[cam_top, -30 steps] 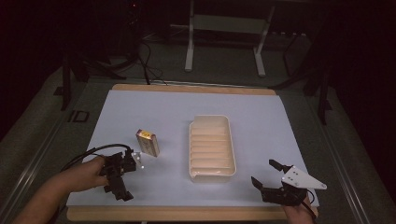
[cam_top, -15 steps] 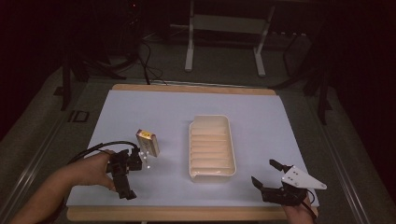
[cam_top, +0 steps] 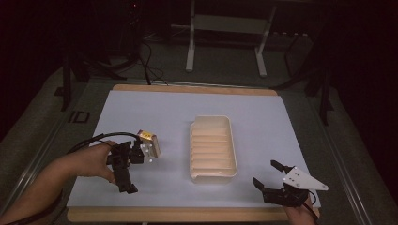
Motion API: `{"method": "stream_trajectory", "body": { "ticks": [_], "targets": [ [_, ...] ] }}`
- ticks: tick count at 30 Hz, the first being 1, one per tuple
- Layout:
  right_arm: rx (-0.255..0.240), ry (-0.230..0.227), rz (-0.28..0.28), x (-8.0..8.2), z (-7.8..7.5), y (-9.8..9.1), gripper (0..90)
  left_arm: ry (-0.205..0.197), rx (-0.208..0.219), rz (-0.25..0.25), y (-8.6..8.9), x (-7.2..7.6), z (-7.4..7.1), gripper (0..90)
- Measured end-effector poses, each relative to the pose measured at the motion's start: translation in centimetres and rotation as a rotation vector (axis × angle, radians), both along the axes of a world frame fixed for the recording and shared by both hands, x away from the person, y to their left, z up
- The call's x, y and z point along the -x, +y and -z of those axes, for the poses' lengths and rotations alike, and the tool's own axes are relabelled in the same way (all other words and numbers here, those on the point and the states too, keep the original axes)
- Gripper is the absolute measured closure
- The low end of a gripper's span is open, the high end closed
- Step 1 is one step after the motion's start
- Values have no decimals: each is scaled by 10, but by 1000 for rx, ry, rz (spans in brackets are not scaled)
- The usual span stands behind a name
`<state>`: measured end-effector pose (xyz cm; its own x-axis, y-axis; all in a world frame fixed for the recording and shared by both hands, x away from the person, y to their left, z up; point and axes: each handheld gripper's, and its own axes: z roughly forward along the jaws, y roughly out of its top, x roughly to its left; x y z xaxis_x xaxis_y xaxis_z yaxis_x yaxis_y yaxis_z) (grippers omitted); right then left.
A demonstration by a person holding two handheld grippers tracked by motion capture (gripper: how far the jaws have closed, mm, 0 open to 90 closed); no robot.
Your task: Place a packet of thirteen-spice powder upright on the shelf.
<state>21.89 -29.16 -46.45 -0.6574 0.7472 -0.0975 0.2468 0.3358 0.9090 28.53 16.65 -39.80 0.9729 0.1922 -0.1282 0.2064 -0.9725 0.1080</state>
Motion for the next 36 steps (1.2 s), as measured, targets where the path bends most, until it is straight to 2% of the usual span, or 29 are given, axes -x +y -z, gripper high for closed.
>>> {"method": "stream_trajectory", "body": {
  "ticks": [6,10,14,23,27,31,36],
  "targets": [
    [-1,4,-3,0,0,0,136,-14,8,20,-6,-3,-15,10],
    [0,5,-4,0,1,1,135,-20,-10,15,-9,-9,-26,10],
    [1,5,-7,-1,1,1,135,-30,-27,34,-13,-12,-36,10],
    [-6,7,-9,0,1,0,135,-45,-35,36,-18,-27,-48,10],
    [-4,9,-11,-1,1,1,135,-82,-19,32,-18,-40,-59,10],
    [-5,8,-11,-1,1,0,136,-105,-26,30,-18,-50,-61,10],
    [-5,15,-14,-1,1,1,135,-112,-30,28,-16,-64,-60,30]
  ]
}}
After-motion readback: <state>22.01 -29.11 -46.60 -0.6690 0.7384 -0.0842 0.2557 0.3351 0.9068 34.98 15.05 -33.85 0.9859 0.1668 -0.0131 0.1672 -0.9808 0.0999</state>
